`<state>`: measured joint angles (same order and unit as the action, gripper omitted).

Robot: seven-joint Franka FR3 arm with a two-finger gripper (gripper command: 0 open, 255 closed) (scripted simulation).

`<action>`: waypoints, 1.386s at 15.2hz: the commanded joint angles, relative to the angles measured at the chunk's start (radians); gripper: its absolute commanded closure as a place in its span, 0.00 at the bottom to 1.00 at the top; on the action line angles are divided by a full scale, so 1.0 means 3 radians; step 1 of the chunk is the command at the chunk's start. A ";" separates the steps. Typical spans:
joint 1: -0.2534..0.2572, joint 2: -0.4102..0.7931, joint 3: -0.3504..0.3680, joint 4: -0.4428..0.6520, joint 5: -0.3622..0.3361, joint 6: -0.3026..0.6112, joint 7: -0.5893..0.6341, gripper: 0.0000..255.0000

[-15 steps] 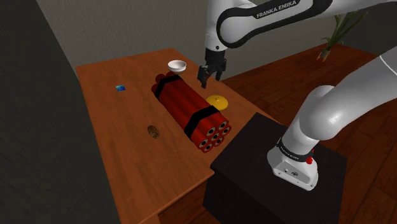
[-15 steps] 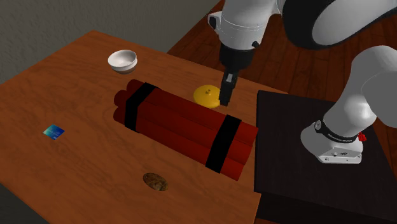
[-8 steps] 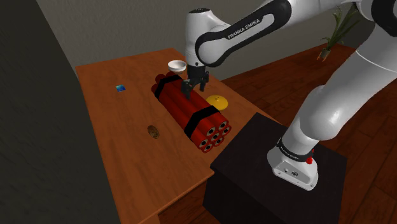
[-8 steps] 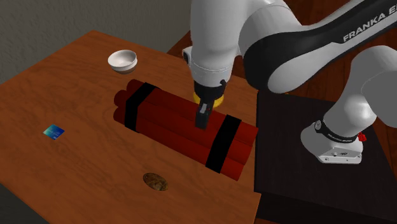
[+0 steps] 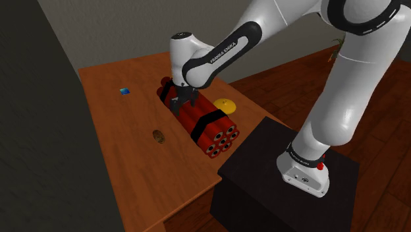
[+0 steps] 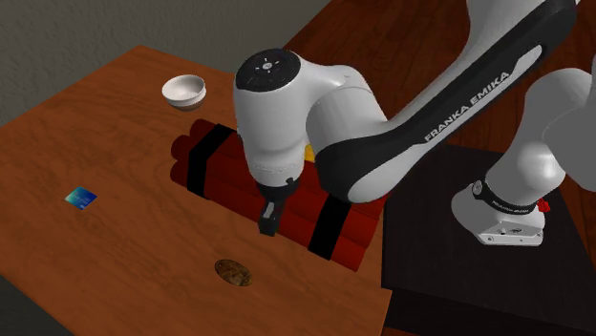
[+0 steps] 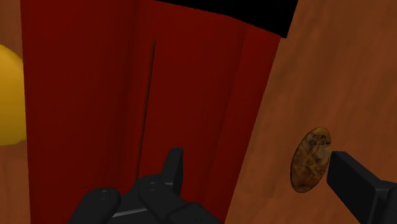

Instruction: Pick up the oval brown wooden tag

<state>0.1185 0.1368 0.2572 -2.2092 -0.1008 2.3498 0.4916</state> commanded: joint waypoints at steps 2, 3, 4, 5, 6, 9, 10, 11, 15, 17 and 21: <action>0.0083 0.0436 -0.0001 0.0302 -0.0184 0.0091 0.0174 0.00; 0.0115 0.0568 -0.0005 0.0406 -0.0240 0.0108 0.0228 0.00; 0.0147 0.0699 -0.0009 0.0513 -0.0295 0.0120 0.0280 0.00; 0.0181 0.0830 -0.0015 0.0624 -0.0348 0.0129 0.0328 0.00; 0.0214 0.0962 -0.0020 0.0741 -0.0399 0.0133 0.0373 0.00; 0.0318 0.1358 -0.0040 0.1118 -0.0535 0.0120 0.0490 0.00; 0.0357 0.1491 -0.0052 0.1253 -0.0571 0.0108 0.0520 0.00; 0.0402 0.1623 -0.0068 0.1393 -0.0599 0.0093 0.0543 0.00; 0.0544 0.2059 -0.0129 0.1855 -0.0666 0.0051 0.0594 0.00; 0.0556 0.2126 -0.0145 0.1872 -0.0682 0.0101 0.0605 0.00; 0.0578 0.2265 -0.0176 0.1916 -0.0712 0.0197 0.0628 0.00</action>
<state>0.2899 0.8081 0.2062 -1.6362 -0.3124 2.4020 0.6775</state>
